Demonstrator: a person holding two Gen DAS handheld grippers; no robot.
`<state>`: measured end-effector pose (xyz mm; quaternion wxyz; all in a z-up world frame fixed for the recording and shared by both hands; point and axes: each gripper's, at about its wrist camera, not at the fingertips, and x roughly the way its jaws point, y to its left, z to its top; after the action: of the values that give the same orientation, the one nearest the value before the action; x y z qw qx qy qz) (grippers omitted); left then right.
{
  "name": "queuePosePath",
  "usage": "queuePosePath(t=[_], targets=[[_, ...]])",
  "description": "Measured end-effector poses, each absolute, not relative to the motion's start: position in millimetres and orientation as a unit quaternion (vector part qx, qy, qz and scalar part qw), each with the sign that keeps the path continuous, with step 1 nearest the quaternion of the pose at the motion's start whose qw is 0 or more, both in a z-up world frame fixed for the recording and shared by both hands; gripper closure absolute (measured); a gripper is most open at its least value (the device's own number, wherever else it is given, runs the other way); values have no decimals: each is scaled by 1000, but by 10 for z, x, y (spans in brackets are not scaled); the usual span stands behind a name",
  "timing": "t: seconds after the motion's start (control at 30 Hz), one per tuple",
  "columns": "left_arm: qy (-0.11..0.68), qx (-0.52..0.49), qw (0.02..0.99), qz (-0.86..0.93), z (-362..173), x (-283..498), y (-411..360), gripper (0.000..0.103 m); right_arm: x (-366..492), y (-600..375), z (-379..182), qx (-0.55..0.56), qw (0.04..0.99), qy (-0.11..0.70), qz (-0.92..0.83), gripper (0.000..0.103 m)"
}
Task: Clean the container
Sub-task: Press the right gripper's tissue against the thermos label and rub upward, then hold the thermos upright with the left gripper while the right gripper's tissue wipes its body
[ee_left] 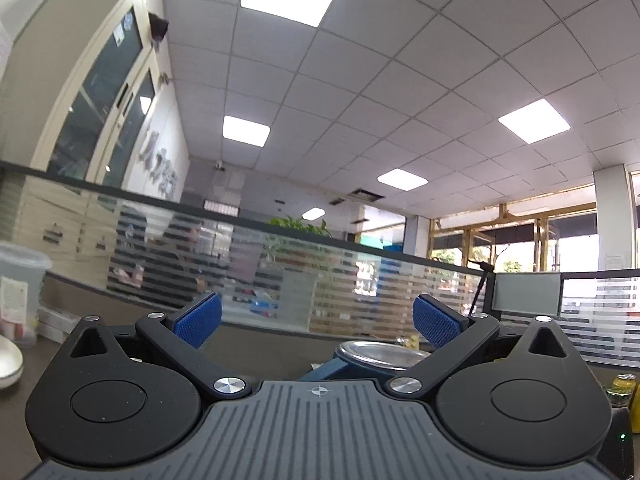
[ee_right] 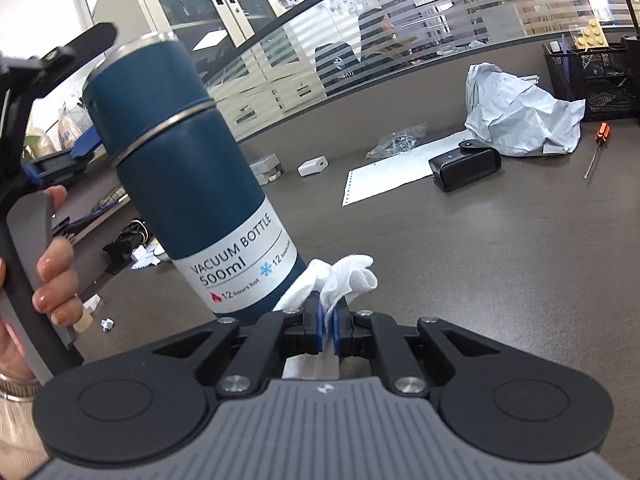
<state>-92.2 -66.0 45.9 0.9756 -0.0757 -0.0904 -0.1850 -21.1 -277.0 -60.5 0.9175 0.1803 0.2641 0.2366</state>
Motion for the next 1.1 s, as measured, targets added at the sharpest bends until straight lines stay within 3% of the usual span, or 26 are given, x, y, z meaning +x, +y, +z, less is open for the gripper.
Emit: queuePosePath(t=[0.17,0.67,0.83,1.0,1.1], targets=[[-132,-24,979,-155,313,-1250,-943,0,-218,-2823,-576,187,919,257,235,93],[-43,14,993,-111,-166,-1227,-1484,0,-227,-2903,-564,193,918,255,234,93],[-24,1,993,-114,-194,-1100,-1459,4,-225,-2914,-567,192,918,256,236,93],[-8,-6,993,-121,-184,-1011,-1408,19,-260,-2877,-572,193,919,254,232,93],[4,-10,993,-121,-186,-969,-1381,21,-256,-2879,-578,194,918,255,233,93]])
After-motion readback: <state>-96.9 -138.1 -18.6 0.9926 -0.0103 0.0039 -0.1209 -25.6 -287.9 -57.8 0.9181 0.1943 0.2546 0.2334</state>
